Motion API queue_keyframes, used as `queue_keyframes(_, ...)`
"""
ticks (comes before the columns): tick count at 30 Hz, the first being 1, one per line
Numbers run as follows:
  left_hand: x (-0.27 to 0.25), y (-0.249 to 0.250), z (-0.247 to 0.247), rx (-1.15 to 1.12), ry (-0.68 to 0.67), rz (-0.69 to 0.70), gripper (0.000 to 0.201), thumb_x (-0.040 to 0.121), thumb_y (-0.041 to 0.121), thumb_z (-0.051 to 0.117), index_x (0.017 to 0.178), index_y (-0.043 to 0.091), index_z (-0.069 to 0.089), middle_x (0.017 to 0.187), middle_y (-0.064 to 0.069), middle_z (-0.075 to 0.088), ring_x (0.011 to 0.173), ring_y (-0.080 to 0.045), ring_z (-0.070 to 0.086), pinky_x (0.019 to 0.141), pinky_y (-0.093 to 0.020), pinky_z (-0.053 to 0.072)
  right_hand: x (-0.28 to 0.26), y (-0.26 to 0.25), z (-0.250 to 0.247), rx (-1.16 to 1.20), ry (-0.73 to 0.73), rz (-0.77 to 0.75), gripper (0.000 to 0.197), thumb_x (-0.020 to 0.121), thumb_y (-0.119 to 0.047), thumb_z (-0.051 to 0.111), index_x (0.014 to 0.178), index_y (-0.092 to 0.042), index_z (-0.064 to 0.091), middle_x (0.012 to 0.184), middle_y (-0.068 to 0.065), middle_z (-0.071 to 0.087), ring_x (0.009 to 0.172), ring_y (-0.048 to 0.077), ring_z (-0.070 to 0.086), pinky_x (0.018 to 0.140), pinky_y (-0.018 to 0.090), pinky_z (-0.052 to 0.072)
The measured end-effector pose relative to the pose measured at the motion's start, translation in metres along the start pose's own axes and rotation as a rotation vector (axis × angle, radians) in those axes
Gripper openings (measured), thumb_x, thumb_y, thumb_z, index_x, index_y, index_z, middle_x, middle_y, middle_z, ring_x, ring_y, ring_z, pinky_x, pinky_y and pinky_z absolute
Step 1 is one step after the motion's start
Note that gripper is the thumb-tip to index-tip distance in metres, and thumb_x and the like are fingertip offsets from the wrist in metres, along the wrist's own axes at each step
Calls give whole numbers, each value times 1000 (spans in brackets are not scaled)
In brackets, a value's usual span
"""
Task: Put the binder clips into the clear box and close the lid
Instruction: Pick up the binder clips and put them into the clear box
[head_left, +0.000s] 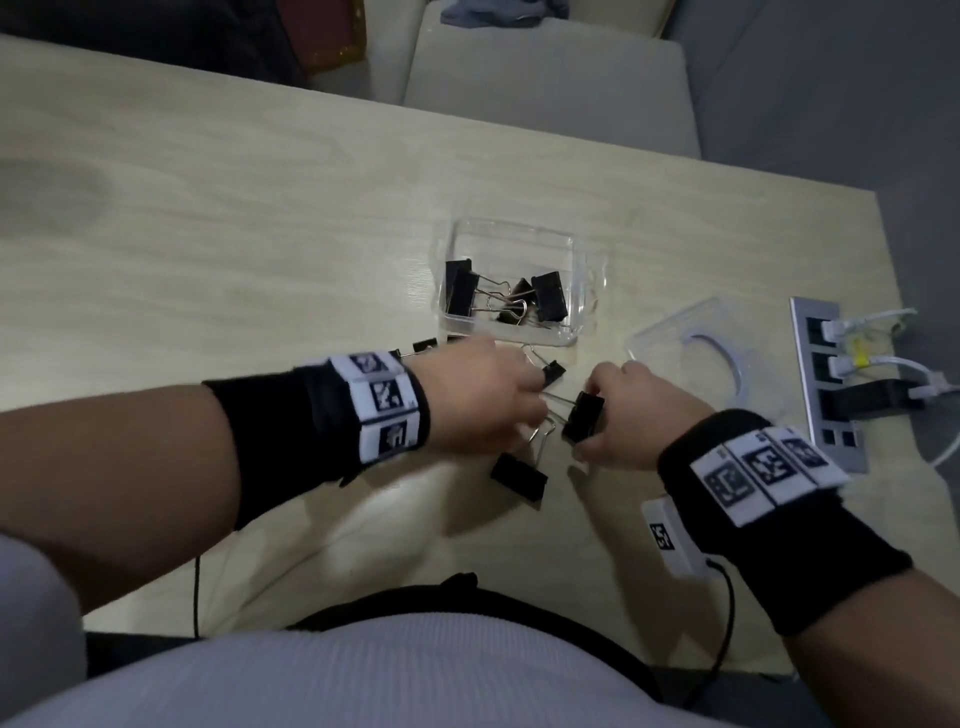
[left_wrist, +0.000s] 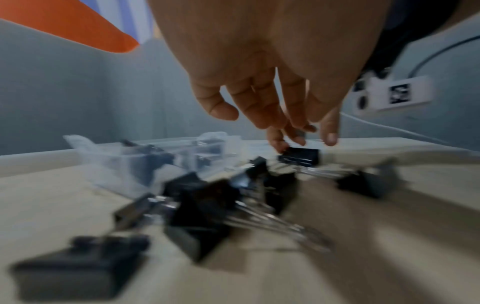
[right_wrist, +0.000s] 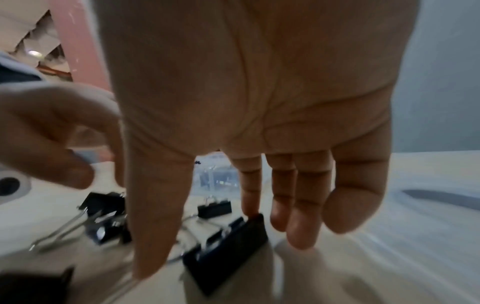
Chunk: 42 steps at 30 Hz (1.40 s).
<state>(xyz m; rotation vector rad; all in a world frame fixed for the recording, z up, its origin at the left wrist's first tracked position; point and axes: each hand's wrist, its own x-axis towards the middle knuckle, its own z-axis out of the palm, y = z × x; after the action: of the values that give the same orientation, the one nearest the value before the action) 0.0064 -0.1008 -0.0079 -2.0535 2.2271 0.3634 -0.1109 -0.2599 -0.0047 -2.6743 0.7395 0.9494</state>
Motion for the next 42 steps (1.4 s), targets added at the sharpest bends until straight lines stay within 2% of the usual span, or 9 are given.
queue_keyframes(3,0,29,15,31,-232,113,40,93,44,46,130,29,47,124,-2,51,112,-26,49,83,-40,44,-2,-1,17,36,67,-12,59,71,-40,76,116,-18,44,114,6,46,101,26,56,82,39,50)
queue_keyframes(13,9,41,18,50,-286,30,32,96,26,44,128,19,43,120,-11,54,106,-33,54,86,-45,47,-3,7,-25,130,62,9,47,73,-37,72,112,-18,55,101,4,61,86,22,57,68,32,46)
queue_keyframes(16,6,23,9,-16,-163,-30,40,89,37,52,125,20,46,115,-8,56,103,-31,56,82,-41,47,-3,13,-47,213,162,24,51,74,-38,73,116,-18,55,107,5,63,92,23,58,74,33,47)
queue_keyframes(19,2,-7,0,-125,231,-120,36,80,40,52,106,16,60,94,-9,63,81,-33,63,66,-38,50,2,21,-59,278,282,74,52,74,-39,74,118,-17,55,114,7,61,98,26,57,76,33,44)
queue_keyframes(22,8,-38,-17,-238,377,-360,34,84,39,53,108,16,60,100,-9,64,88,-31,62,73,-39,50,9,24,-61,295,325,96,56,75,-38,74,123,-17,54,122,9,58,107,28,56,79,31,41)
queue_keyframes(26,24,-76,-26,-274,281,-584,27,88,28,60,114,21,59,112,-4,64,101,-27,60,82,-36,47,16,14,-58,289,307,36,57,77,-37,74,126,-18,52,123,8,55,106,26,57,80,31,41)
queue_keyframes(30,27,-93,-15,-159,79,-558,30,89,19,53,115,29,64,115,0,65,106,-27,61,86,-38,46,24,3,-59,282,321,-57,57,77,-34,74,127,-21,51,125,6,53,104,25,57,88,35,46)
queue_keyframes(38,23,-106,-19,-125,272,-572,43,88,14,56,128,30,54,130,-4,52,118,-29,47,92,-45,41,44,-16,-63,230,309,-168,63,75,-36,73,133,-29,49,125,5,45,117,25,47,100,41,43)
queue_keyframes(42,29,-115,-23,-32,131,-550,57,89,12,54,138,39,41,152,2,34,136,-27,32,100,-52,36,54,-30,-59,168,285,-184,72,74,-42,70,138,-29,42,129,5,45,122,26,43,101,44,42)
